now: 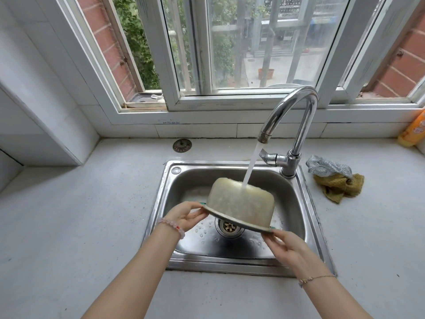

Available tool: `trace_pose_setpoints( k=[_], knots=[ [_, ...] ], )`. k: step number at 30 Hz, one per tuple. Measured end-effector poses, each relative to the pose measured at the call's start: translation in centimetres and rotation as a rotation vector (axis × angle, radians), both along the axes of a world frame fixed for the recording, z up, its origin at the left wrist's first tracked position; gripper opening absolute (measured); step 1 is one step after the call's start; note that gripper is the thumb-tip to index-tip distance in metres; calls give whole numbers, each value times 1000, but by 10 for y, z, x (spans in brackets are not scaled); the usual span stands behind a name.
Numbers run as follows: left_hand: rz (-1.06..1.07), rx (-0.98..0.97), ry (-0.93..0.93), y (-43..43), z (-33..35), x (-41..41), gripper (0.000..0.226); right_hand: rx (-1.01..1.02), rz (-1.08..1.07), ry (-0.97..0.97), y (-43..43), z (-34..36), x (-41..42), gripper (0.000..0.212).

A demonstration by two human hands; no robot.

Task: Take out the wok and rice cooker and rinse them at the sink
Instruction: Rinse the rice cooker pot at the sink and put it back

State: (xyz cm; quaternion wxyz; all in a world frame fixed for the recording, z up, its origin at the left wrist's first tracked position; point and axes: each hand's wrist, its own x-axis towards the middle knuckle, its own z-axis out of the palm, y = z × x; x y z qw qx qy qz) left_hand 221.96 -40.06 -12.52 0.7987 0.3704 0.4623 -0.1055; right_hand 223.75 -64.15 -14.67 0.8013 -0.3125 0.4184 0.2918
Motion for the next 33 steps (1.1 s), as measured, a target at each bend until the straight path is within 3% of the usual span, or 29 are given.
trace_pose_setpoints(
  k=[4,10,16,22,27,33],
  knots=[
    [50,-21,18,-3,-8,-4,8,-56,7,-40,-1,9,11,38],
    [71,-30,-77,-7,-9,-6,12,-84,94,2,-2,-3,16,22],
    [-46,180,-208,-30,4,-6,10,-218,273,91,4,-25,12,20],
    [-215,320,-374,-53,0,-15,37,-226,294,117,8,-34,6,20],
    [-291,492,-416,-62,-6,-25,39,-248,290,63,-3,-36,9,27],
    [-251,495,-439,-52,-12,-30,37,-194,234,-3,-14,-29,7,26]
  ],
)
